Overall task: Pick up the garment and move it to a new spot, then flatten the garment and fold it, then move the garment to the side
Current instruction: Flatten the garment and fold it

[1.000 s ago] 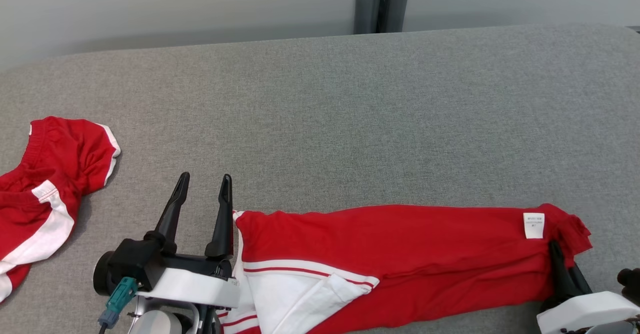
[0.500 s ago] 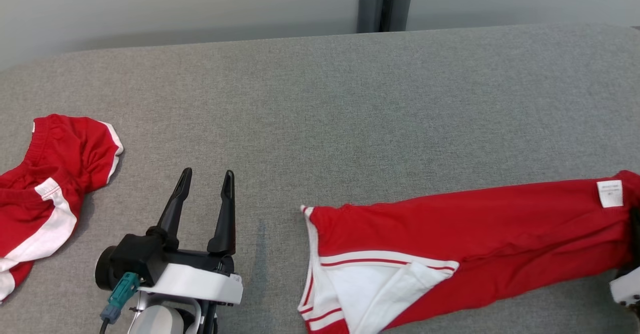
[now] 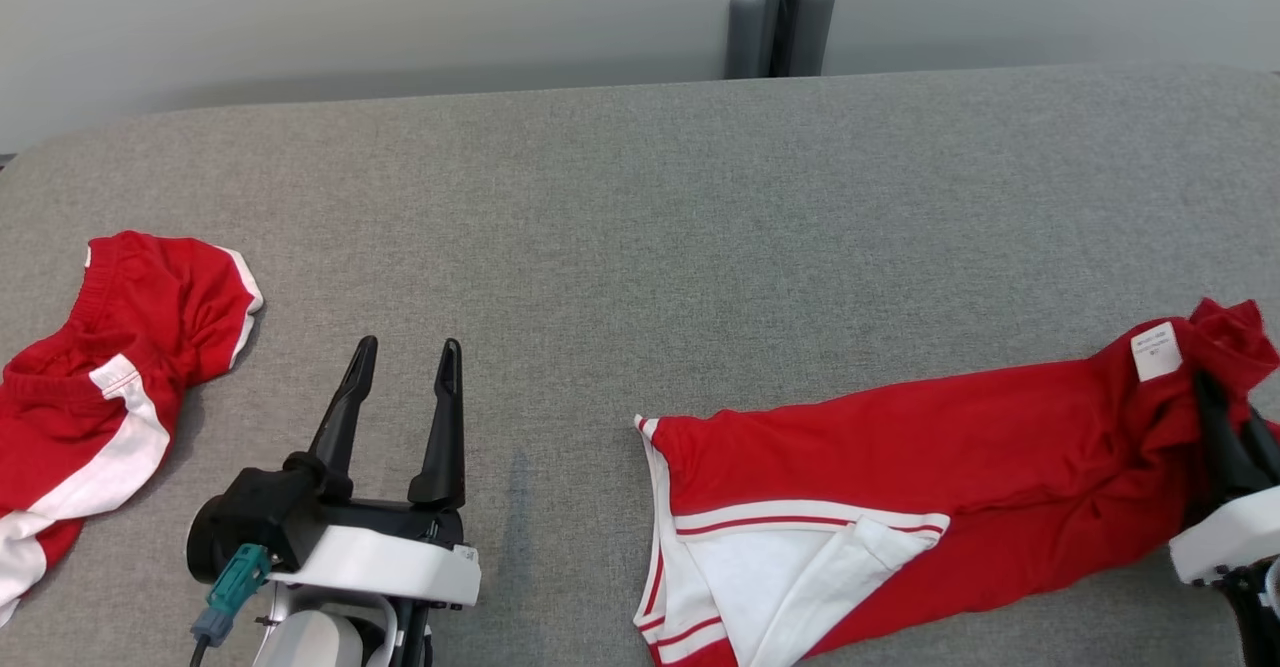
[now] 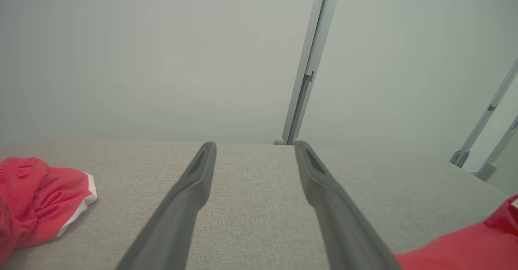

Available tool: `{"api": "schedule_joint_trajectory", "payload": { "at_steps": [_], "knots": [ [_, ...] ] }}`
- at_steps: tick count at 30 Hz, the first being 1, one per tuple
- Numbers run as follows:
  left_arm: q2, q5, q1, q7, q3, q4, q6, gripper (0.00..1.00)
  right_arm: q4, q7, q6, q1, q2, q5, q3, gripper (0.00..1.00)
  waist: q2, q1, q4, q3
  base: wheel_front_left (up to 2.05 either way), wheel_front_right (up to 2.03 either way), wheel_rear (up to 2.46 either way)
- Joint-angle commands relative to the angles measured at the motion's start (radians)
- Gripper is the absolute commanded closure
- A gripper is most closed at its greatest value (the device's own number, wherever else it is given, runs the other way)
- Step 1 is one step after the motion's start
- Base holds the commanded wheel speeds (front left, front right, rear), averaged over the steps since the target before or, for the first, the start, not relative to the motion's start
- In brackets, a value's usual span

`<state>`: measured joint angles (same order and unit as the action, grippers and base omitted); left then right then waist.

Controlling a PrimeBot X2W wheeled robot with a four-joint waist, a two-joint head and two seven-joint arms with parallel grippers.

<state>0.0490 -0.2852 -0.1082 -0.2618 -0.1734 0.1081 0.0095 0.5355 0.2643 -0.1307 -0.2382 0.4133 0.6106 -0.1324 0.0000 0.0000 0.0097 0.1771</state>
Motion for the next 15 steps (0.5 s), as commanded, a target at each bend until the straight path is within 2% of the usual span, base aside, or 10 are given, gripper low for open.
{"api": "schedule_joint_trajectory", "payload": {
  "at_steps": [1, 10, 15],
  "knots": [
    [0.003, -0.012, 0.004, -0.004, 0.009, -0.001, 0.003, 0.00, -0.017, 0.000, 0.000, 0.011, -0.001, 0.008, -0.018, 1.00, 0.0000, 0.0000, -0.002, -0.007, 0.00, 0.00, 0.00],
    [0.003, -0.028, 0.032, -0.004, 0.019, 0.005, 0.002, 0.00, -0.161, -0.005, 0.000, 0.039, -0.061, 0.128, -0.215, 1.00, 0.0000, 0.0000, -0.024, -0.057, 0.00, 0.00, 0.00],
    [0.003, -0.037, 0.032, -0.004, 0.023, 0.007, -0.001, 0.00, -0.235, -0.050, 0.000, 0.041, -0.148, 0.253, -0.303, 1.00, 0.0000, 0.0000, -0.027, -0.068, 0.00, 0.00, 0.00]
  ]
}}
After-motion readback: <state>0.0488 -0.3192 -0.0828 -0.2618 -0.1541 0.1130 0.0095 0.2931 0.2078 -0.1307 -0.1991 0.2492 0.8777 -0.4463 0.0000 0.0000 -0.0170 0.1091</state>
